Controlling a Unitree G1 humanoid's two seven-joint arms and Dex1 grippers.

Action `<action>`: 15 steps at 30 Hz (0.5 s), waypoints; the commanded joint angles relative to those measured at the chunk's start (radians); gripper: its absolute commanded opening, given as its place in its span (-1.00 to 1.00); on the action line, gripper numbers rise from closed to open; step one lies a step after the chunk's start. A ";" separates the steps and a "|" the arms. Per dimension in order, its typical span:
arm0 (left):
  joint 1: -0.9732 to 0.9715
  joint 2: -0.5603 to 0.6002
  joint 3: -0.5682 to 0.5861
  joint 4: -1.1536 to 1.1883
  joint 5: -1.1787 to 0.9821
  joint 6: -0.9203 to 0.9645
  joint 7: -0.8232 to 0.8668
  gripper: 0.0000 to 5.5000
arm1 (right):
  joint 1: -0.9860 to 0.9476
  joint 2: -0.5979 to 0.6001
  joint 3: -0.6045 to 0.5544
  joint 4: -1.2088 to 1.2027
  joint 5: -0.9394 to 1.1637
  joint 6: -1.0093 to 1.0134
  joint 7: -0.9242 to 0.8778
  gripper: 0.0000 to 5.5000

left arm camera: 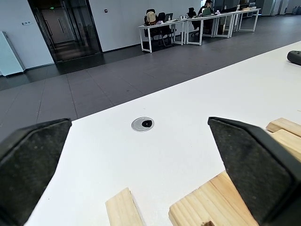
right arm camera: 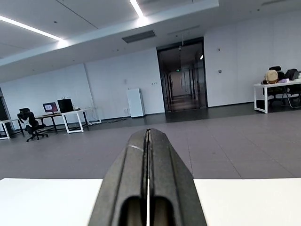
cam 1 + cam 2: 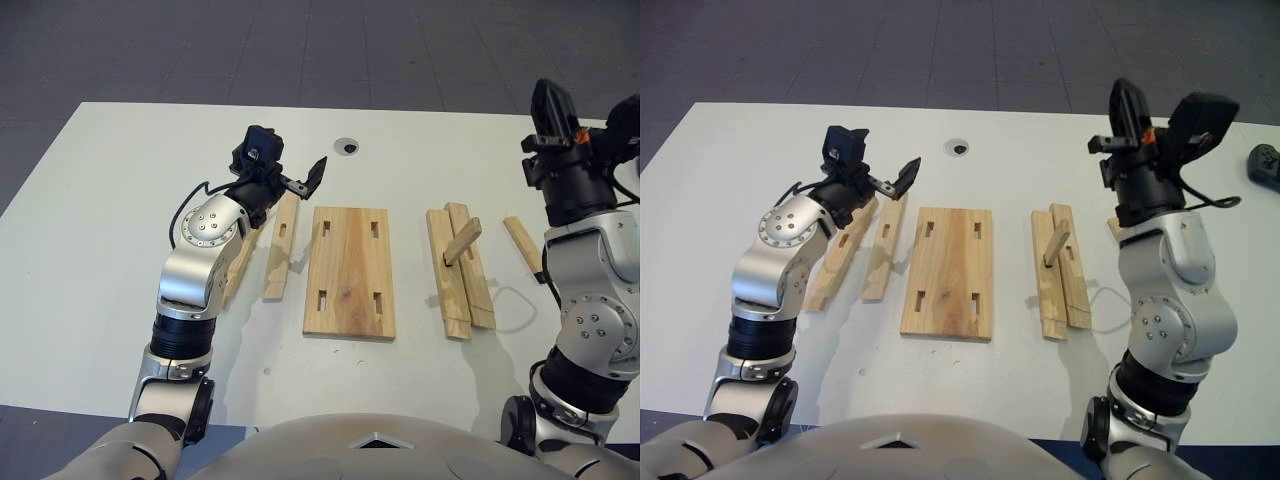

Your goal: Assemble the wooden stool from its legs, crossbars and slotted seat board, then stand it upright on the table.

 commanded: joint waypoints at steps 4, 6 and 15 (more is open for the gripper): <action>0.007 -0.001 0.007 -0.021 -0.001 0.017 0.005 0.96 | 0.019 -0.003 0.054 -0.031 0.010 0.040 -0.016 -0.99; 0.005 0.000 0.010 -0.022 -0.001 0.019 0.005 0.96 | 0.049 0.003 0.060 -0.017 0.002 0.033 -0.011 -0.99; -0.003 -0.005 0.007 -0.013 0.001 0.017 0.005 0.96 | 0.156 0.023 0.120 0.048 -0.068 -0.012 0.043 -0.99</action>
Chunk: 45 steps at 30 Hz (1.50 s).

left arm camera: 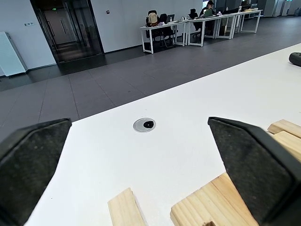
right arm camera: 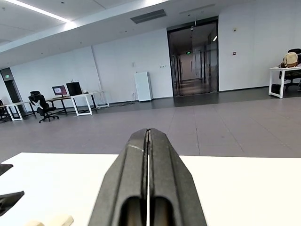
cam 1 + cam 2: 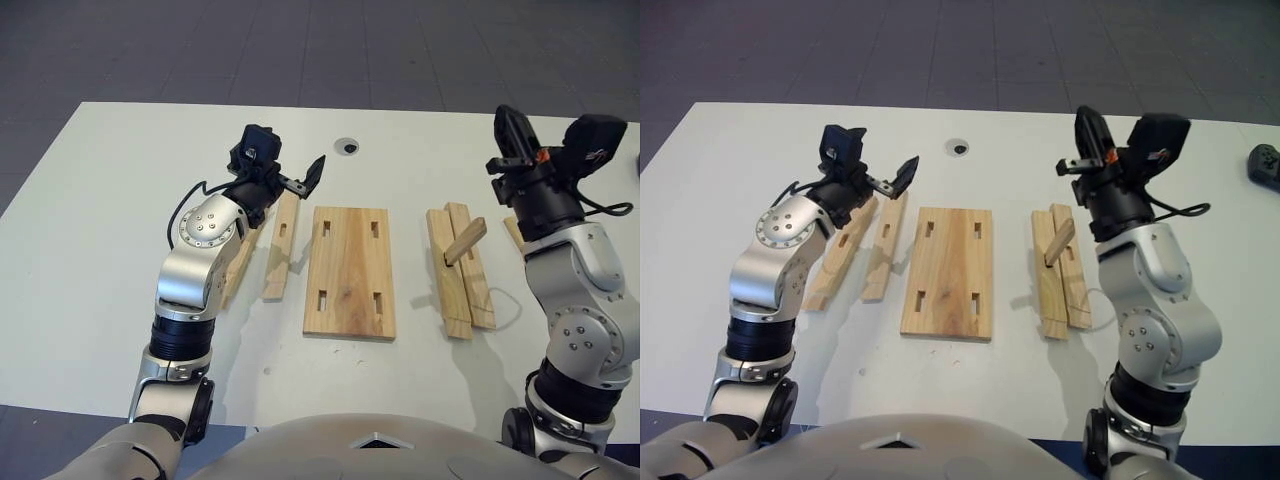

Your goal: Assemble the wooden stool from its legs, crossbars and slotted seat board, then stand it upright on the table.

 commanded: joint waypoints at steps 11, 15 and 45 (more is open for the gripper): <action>-0.004 -0.009 0.001 0.000 0.003 0.009 0.008 0.96 | -0.022 0.016 0.008 0.042 -0.050 -0.063 0.036 -0.99; -0.004 -0.008 0.002 -0.003 0.004 0.011 0.008 0.96 | -0.059 0.025 -0.007 0.014 -0.032 -0.086 0.031 -0.99; 0.032 -0.048 -0.031 -0.083 -0.023 0.066 0.026 0.96 | -0.055 0.039 -0.092 -0.014 0.086 -0.136 -0.029 -0.99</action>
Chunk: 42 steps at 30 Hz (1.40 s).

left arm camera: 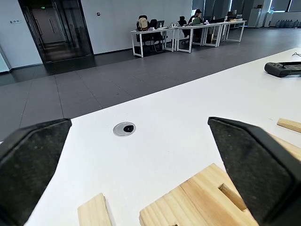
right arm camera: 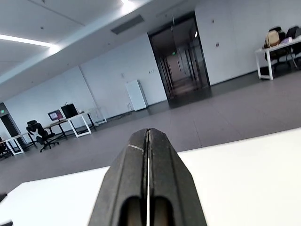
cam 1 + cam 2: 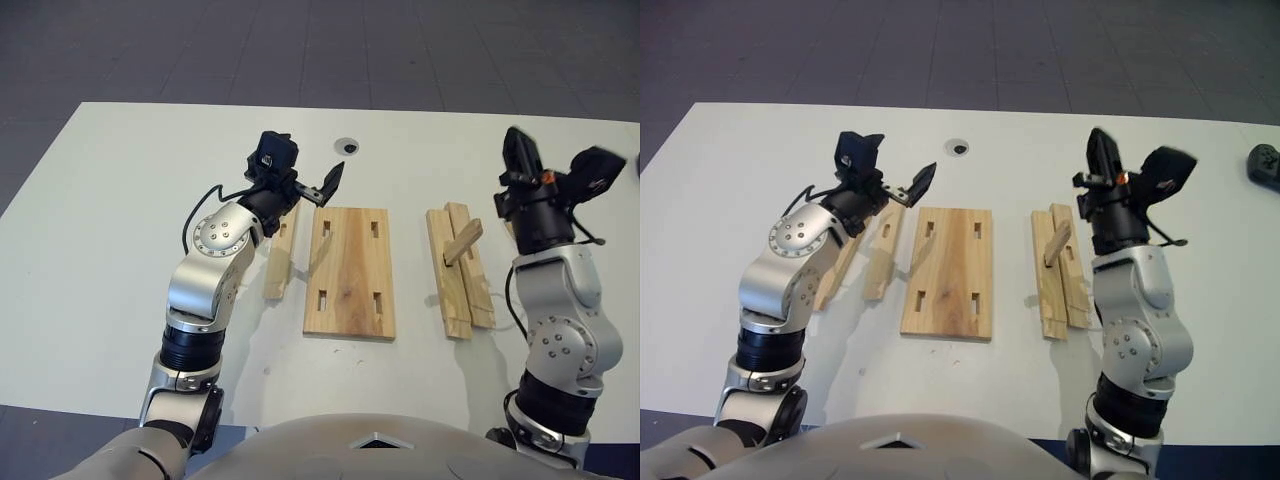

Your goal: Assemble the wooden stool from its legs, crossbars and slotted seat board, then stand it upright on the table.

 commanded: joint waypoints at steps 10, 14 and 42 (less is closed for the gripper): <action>-0.006 0.005 0.016 0.006 0.003 0.012 0.014 0.96 | 0.045 -0.045 0.066 0.015 0.007 0.066 0.013 -0.99; -0.007 0.006 0.014 0.008 0.003 0.008 0.012 0.96 | 0.079 -0.037 0.075 0.042 -0.019 0.045 0.028 -0.99; 0.011 -0.018 -0.015 -0.039 -0.005 0.036 0.024 0.96 | 0.314 -0.012 0.118 0.125 -0.119 -0.062 0.188 -0.99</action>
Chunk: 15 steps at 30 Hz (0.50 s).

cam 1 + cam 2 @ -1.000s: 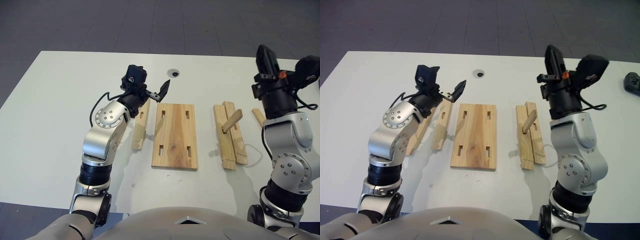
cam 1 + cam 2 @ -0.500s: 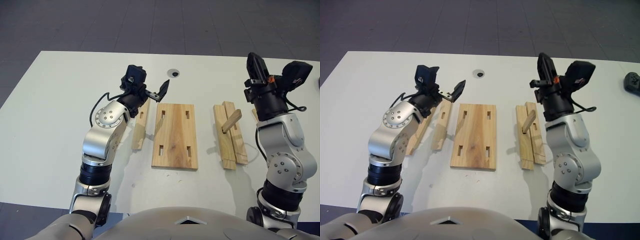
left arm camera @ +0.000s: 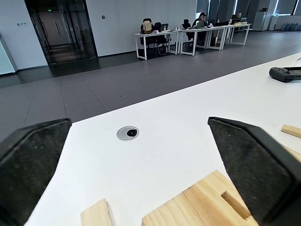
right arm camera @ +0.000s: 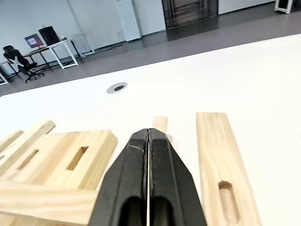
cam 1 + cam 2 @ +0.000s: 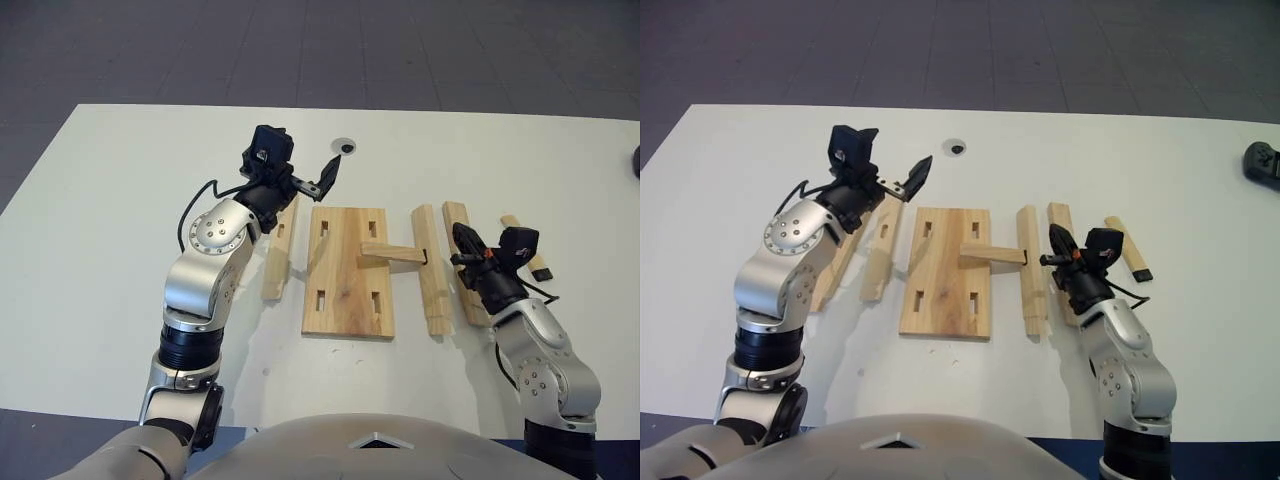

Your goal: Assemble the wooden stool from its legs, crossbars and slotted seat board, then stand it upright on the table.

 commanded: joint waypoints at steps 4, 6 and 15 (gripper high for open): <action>0.014 0.001 -0.013 -0.004 0.005 0.007 0.002 0.96 | -0.040 0.001 0.012 -0.070 0.002 0.020 -0.009 -0.99; 0.006 0.006 -0.010 0.005 0.006 0.003 -0.004 0.96 | -0.030 -0.003 0.009 -0.106 0.052 0.094 -0.030 -0.90; 0.016 0.013 -0.017 0.005 0.016 -0.003 -0.003 0.96 | -0.039 -0.076 -0.060 -0.263 0.336 0.466 -0.192 -0.38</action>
